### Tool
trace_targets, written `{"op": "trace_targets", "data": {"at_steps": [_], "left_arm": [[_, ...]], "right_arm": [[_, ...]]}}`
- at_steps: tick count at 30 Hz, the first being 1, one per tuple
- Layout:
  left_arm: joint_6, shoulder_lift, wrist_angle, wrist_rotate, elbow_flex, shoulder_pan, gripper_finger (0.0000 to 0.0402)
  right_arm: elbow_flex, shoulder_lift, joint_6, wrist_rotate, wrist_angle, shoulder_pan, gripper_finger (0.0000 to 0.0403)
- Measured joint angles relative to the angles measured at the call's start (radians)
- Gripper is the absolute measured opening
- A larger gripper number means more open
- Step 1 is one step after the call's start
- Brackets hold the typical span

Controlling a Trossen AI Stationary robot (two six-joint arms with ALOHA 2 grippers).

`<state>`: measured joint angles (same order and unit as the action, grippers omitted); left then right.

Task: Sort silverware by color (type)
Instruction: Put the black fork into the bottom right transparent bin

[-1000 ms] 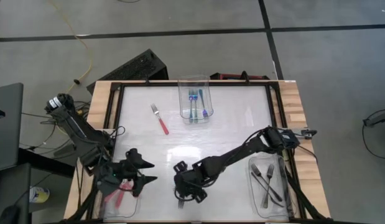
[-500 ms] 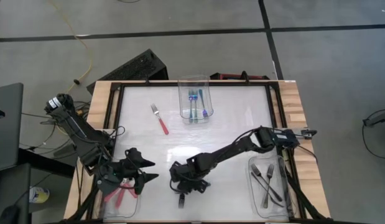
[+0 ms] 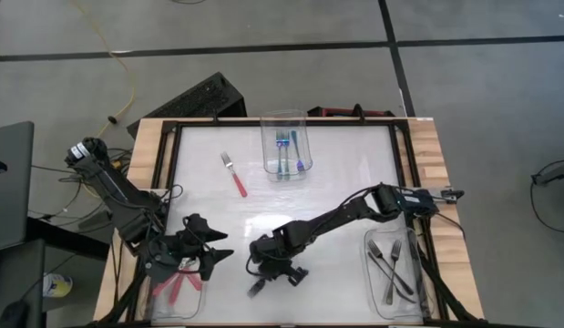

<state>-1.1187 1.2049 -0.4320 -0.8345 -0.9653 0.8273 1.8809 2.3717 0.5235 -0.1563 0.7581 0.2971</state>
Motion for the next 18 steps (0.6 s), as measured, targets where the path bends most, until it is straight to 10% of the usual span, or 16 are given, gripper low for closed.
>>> {"op": "trace_targets", "data": {"at_steps": [18], "left_arm": [[0.137, 0.000, 0.007, 0.065, 0.000, -0.048, 0.0256]], "right_arm": [[-0.007, -0.406, -0.750, 0.191, 0.344, 0.069, 0.0019]]}}
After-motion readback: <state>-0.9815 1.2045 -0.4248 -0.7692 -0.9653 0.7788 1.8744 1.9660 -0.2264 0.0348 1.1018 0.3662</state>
